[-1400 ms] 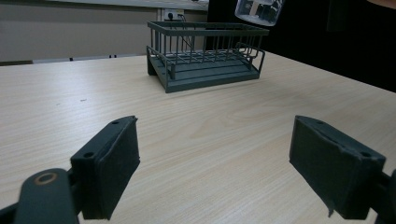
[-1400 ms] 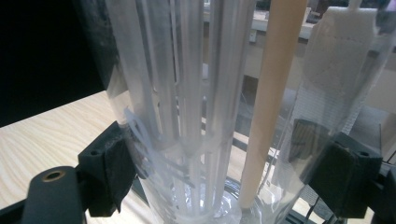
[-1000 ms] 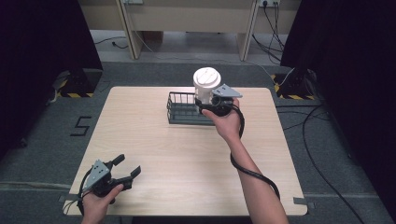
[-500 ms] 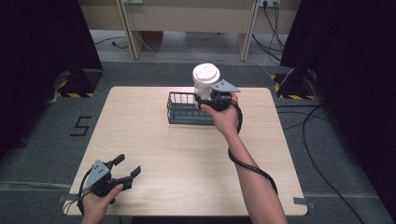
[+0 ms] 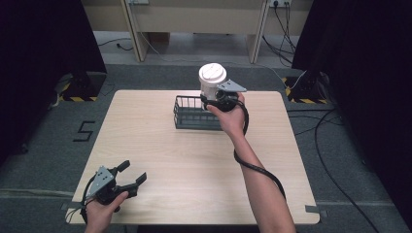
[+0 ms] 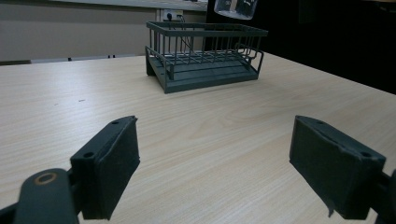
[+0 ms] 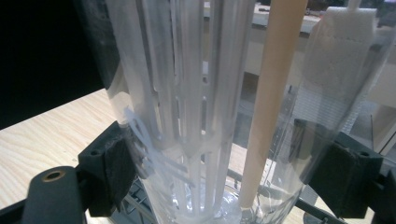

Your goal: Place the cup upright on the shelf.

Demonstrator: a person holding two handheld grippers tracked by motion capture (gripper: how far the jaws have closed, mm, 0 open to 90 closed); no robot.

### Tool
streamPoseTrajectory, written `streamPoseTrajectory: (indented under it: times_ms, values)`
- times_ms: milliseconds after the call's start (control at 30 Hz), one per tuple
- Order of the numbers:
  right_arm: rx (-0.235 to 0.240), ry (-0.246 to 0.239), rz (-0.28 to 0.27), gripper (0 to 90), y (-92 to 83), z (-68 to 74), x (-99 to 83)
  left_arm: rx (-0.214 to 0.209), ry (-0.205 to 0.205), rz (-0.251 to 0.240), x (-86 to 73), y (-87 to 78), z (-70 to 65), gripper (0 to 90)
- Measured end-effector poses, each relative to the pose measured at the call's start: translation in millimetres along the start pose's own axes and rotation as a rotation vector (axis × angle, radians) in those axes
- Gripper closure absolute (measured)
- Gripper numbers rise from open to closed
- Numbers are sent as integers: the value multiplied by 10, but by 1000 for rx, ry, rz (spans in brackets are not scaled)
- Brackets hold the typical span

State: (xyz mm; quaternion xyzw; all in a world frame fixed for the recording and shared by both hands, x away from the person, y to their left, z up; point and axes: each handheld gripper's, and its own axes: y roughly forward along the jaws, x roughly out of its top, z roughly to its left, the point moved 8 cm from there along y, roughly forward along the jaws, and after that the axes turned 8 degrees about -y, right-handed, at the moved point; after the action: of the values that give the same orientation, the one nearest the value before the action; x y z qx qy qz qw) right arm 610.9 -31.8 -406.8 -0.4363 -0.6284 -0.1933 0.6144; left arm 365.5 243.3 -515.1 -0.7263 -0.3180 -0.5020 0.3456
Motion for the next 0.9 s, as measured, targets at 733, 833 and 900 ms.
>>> streamPoseTrajectory:
  times_ms: [733, 833, 900]
  values:
    - [-15, 35, 28, 185, 234, -52, -60, -2, -3, 1, 0, 0, 4, 153]
    - [-13, 39, 31, 185, 267, -43, -73, -4, -1, 2, 1, 4, 2, 152]
    - [-14, 39, 31, 185, 286, -40, -77, -5, 0, 2, 0, 8, -2, 153]
